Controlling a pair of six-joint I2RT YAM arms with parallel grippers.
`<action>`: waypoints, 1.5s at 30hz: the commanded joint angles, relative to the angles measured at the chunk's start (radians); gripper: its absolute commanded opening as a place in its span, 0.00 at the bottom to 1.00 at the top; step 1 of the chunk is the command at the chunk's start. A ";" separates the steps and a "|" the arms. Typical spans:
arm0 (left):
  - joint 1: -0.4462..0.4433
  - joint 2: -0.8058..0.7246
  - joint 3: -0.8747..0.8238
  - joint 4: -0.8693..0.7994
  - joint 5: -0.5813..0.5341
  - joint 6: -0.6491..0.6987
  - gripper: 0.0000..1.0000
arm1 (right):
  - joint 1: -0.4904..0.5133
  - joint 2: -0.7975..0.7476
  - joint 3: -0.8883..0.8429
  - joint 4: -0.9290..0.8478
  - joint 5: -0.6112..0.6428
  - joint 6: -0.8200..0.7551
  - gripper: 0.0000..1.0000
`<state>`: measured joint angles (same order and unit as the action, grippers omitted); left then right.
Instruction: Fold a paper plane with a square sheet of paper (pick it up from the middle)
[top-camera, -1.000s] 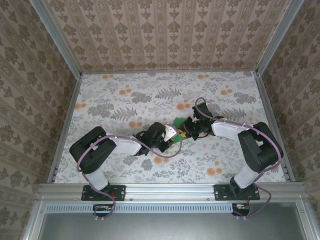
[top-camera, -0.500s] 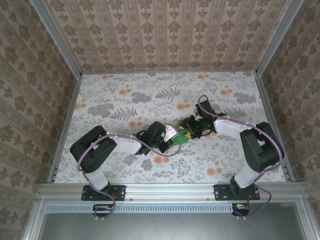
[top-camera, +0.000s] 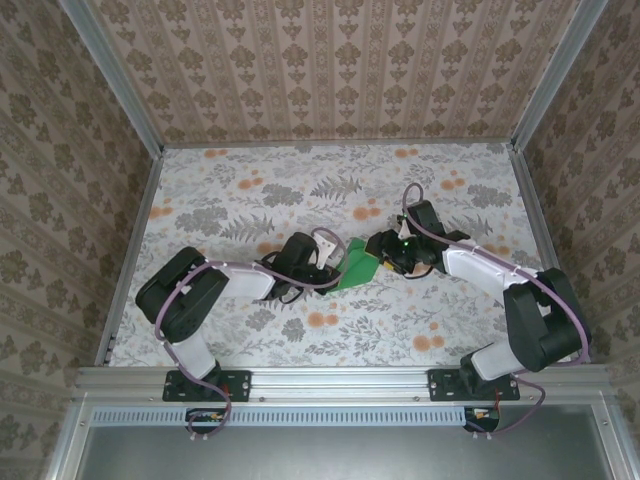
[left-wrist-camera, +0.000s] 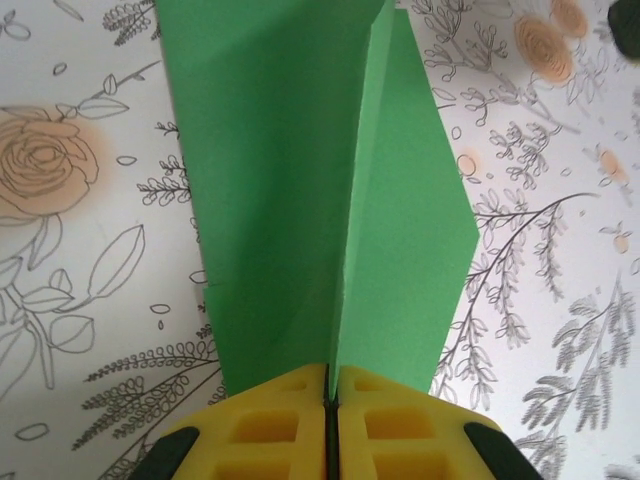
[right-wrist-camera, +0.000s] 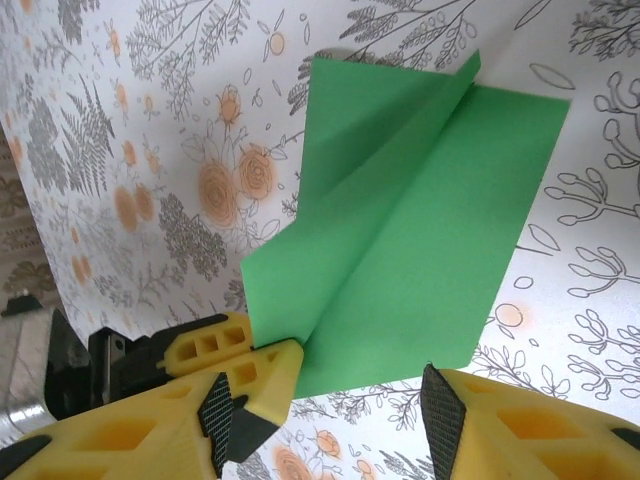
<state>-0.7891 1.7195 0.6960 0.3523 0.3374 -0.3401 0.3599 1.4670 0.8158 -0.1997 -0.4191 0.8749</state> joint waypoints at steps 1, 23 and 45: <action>0.004 0.020 0.023 0.013 0.052 -0.134 0.09 | 0.029 0.026 0.010 0.002 -0.003 -0.070 0.55; 0.008 0.065 0.019 0.042 0.054 -0.297 0.09 | 0.088 0.281 0.143 0.027 -0.010 -0.088 0.44; 0.017 0.060 -0.050 0.160 0.076 -0.326 0.12 | 0.087 0.338 0.168 -0.023 0.050 -0.072 0.46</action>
<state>-0.7826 1.7683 0.6605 0.4812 0.3885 -0.6556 0.4431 1.7870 0.9562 -0.1738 -0.4072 0.8066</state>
